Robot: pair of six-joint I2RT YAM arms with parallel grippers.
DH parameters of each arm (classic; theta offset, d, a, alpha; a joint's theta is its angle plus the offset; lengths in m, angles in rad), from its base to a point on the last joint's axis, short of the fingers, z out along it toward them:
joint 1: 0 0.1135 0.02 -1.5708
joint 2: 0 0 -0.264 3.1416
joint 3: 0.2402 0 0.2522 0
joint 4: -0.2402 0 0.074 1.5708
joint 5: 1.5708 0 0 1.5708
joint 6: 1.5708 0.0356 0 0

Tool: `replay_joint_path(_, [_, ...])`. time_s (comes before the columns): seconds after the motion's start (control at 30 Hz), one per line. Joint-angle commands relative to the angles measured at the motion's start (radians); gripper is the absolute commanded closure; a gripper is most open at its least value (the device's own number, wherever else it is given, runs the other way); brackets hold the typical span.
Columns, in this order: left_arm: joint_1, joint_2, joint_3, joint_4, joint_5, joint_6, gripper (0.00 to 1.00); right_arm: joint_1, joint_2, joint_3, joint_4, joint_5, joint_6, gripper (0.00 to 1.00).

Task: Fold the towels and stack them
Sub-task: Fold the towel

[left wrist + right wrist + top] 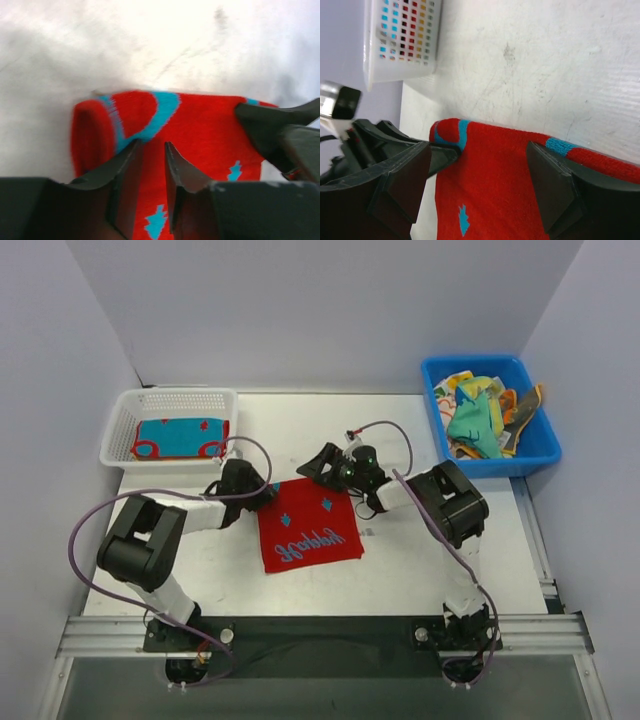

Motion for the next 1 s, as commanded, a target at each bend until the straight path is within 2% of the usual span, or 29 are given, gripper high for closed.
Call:
replay_joint_path(0.0, [0.015,0.023,-0.082,0.111,0.001,-0.062,0.66,-0.033,0.038,-0.065,0.243,0.048,0.043,0.21])
replay_joint_path(0.23, [0.018,-0.006,-0.253,0.178,-0.064,-0.191,0.71,-0.119,0.05,-0.226,0.369,0.128,0.055,0.21])
replay_joint_path(0.4, [0.026,-0.077,-0.299,0.203,-0.086,-0.196,0.7,-0.145,0.067,-0.251,0.399,0.13,0.058,0.21])
replay_joint_path(0.53, [0.027,-0.133,-0.262,0.203,-0.048,-0.139,0.57,-0.145,0.079,-0.245,0.403,0.11,0.053,0.22])
replay_joint_path(0.57, [0.026,-0.145,-0.256,0.205,-0.04,-0.136,0.51,-0.145,0.081,-0.242,0.408,0.105,0.053,0.22])
replay_joint_path(0.67, [0.004,-0.183,-0.231,0.243,-0.046,-0.132,0.43,-0.145,0.087,-0.237,0.409,0.087,0.05,0.22])
replay_joint_path(0.83, [-0.129,-0.127,-0.16,0.453,-0.123,-0.1,0.42,-0.145,0.104,-0.228,0.425,0.067,0.056,0.22])
replay_joint_path(0.97, [-0.138,0.006,-0.122,0.551,-0.126,-0.096,0.5,-0.145,0.101,-0.231,0.419,0.064,0.047,0.22])
